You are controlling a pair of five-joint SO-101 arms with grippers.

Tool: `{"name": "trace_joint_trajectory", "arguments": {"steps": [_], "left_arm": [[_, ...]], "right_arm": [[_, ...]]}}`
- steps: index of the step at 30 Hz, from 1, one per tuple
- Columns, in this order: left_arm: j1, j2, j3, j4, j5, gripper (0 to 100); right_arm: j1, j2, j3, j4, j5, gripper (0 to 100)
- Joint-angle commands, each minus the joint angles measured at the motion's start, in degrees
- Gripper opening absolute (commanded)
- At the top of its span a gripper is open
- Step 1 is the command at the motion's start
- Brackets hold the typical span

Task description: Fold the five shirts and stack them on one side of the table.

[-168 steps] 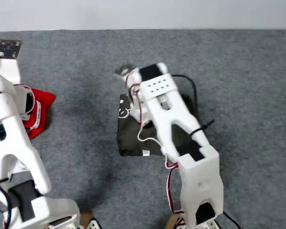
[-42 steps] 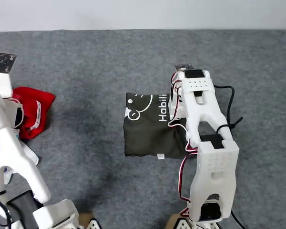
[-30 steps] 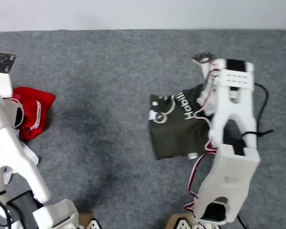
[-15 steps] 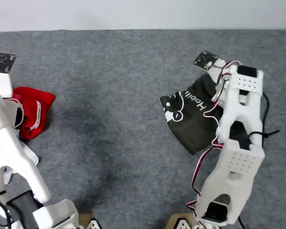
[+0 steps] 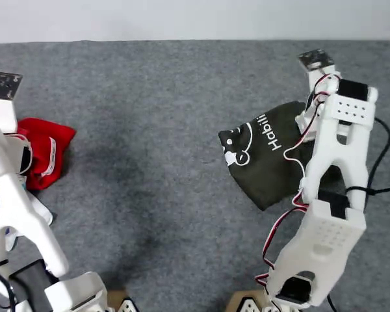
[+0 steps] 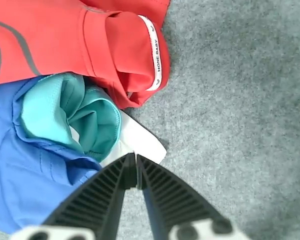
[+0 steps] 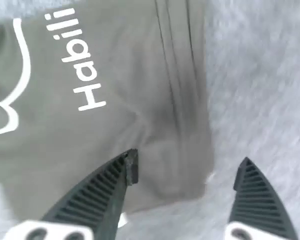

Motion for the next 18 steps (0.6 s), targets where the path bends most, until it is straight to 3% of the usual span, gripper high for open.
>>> {"name": "trace_joint_trajectory", "arguments": {"steps": [1, 6, 13, 18], "left_arm": [[-0.3, -1.8, -0.2, 1.4, -0.5, 0], [-0.3, -1.8, -0.2, 1.4, -0.5, 0], [-0.3, -1.8, 0.3, 1.3, -0.5, 0], [-0.2, -1.8, 3.8, 1.3, -3.5, 0]], "right_arm": [[-2.9, -5.1, -3.3, 7.6, -9.4, 30.7], [-6.0, -4.8, -2.5, 16.2, -17.8, 30.7], [-7.8, -1.1, -1.6, 15.5, -28.4, 30.9], [-9.5, 1.3, -2.4, 10.9, -47.0, 35.1]]}}
